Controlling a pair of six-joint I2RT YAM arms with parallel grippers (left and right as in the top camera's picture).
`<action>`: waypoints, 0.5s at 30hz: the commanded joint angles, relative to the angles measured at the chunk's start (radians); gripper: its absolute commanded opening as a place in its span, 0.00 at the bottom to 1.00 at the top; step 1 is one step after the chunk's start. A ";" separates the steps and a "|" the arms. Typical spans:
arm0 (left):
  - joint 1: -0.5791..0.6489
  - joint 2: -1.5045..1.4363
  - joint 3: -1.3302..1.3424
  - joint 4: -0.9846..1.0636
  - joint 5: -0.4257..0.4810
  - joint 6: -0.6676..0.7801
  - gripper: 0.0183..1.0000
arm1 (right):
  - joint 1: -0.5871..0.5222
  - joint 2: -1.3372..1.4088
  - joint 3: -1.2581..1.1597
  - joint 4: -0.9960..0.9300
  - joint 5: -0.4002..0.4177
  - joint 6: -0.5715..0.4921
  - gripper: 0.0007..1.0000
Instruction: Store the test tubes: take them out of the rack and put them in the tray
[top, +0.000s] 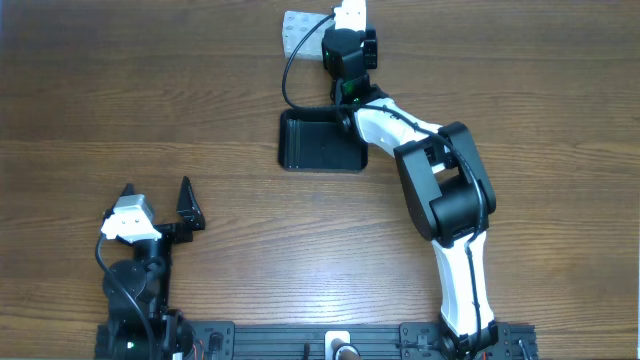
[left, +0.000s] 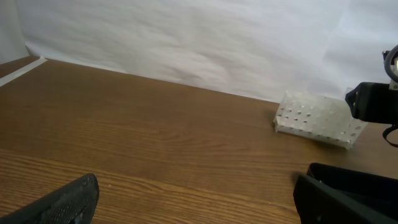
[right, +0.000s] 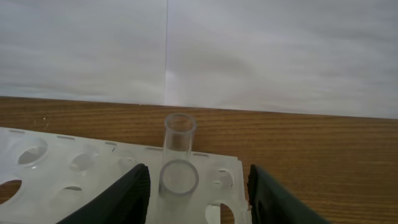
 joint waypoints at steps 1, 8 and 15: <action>0.003 -0.008 -0.004 0.000 -0.011 -0.010 1.00 | 0.008 0.024 0.020 -0.001 -0.018 0.015 0.46; 0.003 -0.008 -0.004 0.000 -0.011 -0.010 1.00 | 0.003 0.031 0.027 0.001 -0.043 0.018 0.37; 0.003 -0.008 -0.004 0.000 -0.011 -0.010 1.00 | -0.002 0.040 0.032 0.002 -0.047 0.018 0.29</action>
